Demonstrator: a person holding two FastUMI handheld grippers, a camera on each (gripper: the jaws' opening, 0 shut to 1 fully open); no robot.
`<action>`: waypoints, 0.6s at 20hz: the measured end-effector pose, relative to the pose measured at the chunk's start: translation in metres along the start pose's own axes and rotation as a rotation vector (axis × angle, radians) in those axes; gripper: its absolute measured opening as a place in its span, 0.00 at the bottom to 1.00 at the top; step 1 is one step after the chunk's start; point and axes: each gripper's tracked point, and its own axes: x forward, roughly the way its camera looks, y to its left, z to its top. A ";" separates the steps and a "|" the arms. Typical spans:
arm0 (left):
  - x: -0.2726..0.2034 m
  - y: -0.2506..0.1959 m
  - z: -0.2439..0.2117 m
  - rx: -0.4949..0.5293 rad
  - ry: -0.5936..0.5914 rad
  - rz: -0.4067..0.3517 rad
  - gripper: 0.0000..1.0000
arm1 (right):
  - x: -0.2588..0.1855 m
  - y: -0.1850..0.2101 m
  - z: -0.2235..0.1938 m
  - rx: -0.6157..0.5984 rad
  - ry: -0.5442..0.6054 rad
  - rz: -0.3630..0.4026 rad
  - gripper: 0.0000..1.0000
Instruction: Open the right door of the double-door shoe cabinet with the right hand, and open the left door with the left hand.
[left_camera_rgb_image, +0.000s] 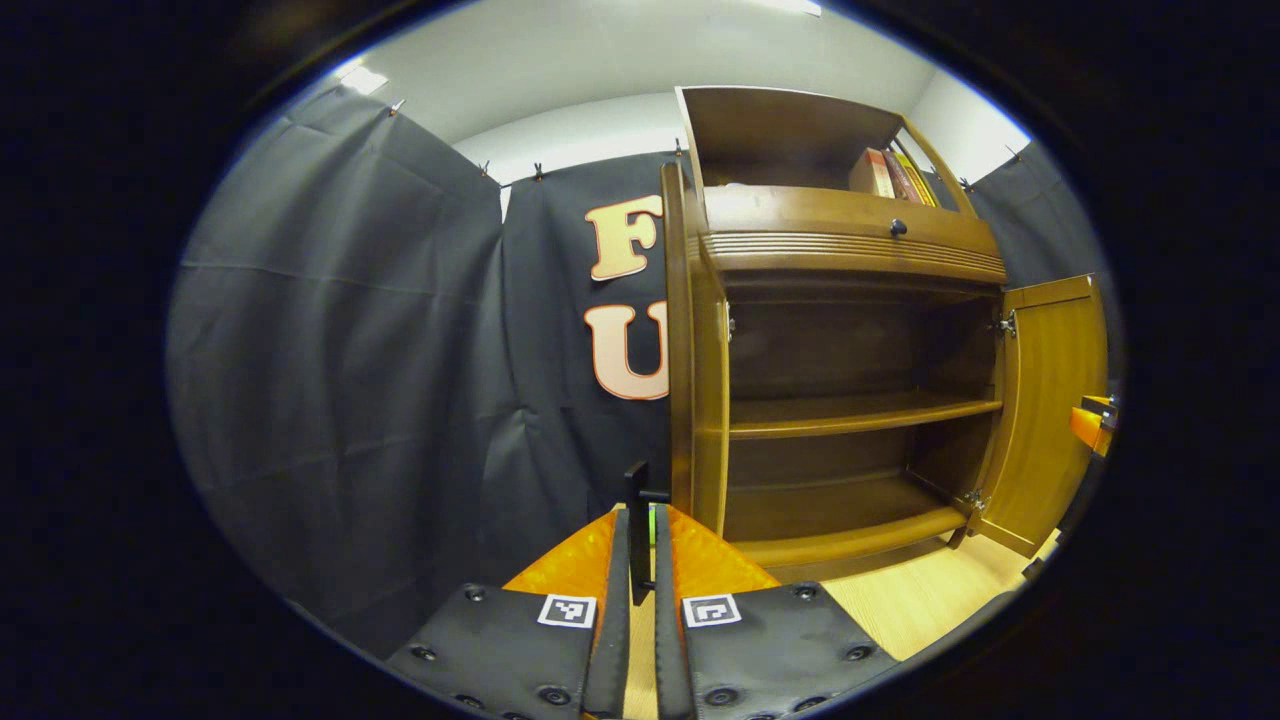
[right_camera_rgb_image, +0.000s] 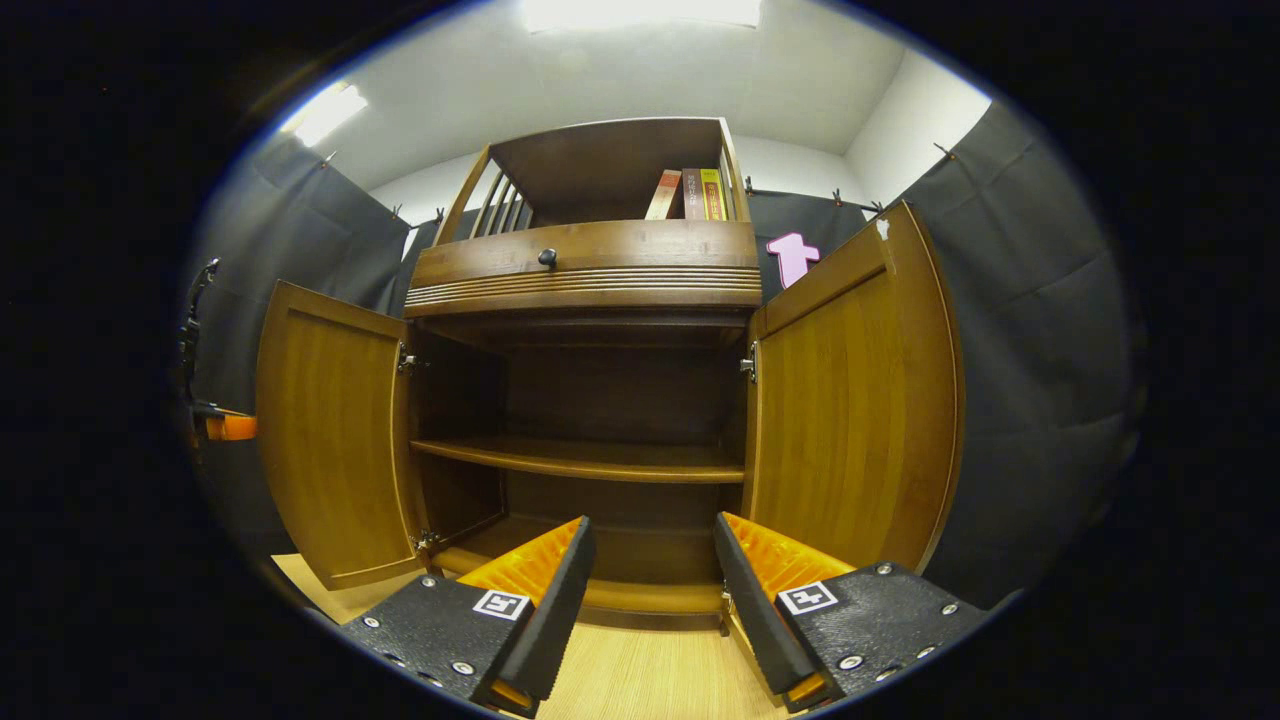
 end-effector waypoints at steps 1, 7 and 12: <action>-0.004 -0.005 0.007 -0.010 -0.009 -0.009 0.19 | 0.002 -0.002 0.005 -0.004 -0.004 -0.003 0.75; -0.023 -0.043 0.063 -0.021 -0.088 -0.068 0.17 | 0.012 0.002 0.038 0.024 -0.024 0.023 0.75; -0.019 -0.084 0.099 -0.006 -0.113 -0.106 0.28 | 0.015 0.002 0.068 0.003 -0.046 0.028 0.75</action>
